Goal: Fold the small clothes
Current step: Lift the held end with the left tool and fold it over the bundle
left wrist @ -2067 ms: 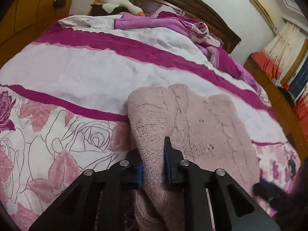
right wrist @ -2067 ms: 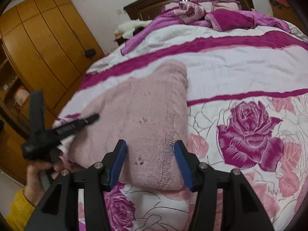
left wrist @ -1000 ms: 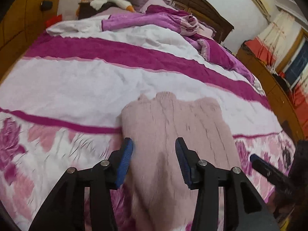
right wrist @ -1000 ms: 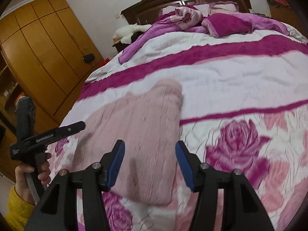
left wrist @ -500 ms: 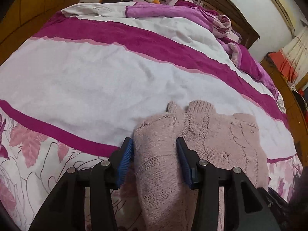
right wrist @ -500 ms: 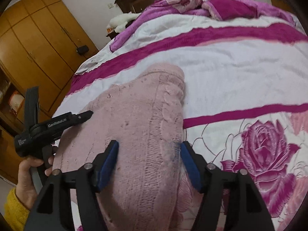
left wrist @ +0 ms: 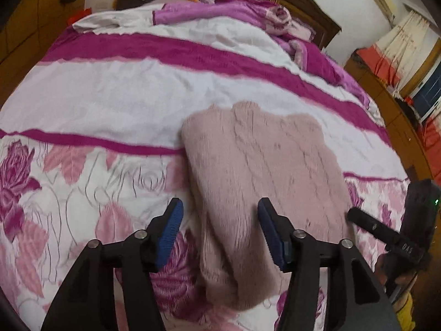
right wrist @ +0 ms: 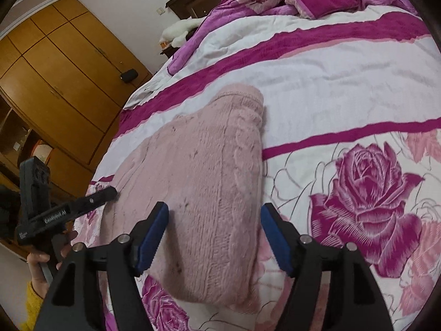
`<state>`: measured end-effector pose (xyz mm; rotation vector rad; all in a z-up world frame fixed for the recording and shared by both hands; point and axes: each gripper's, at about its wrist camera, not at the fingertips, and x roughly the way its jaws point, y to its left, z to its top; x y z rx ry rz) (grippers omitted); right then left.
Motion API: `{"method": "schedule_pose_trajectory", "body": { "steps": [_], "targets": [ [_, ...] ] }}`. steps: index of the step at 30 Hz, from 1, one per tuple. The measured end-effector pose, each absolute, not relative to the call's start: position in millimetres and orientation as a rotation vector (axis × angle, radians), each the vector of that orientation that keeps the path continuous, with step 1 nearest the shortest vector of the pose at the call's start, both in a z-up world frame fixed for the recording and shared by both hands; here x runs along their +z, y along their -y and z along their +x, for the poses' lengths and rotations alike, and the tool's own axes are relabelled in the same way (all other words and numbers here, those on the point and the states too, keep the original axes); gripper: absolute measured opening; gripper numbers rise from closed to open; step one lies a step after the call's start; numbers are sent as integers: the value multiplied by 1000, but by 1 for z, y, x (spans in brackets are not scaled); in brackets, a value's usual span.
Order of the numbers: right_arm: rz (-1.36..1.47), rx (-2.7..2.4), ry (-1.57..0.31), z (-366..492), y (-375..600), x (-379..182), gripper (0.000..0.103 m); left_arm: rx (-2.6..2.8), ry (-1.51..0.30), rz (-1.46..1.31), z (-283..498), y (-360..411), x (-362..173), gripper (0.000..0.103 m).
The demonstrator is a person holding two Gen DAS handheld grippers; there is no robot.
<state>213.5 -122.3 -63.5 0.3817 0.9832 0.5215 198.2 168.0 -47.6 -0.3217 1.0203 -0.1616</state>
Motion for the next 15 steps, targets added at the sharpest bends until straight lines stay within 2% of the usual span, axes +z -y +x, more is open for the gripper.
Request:
{"method": "schedule_pose_trajectory", "body": {
  "steps": [4,15],
  "targets": [
    [368,528,-996,216,116,-67,76,-154,-1035,-266,195,-160,-56,46],
    [365,549,-1040,227,108,-91,85,-157,-1029,-277,194,-160,-66,51]
  ]
}}
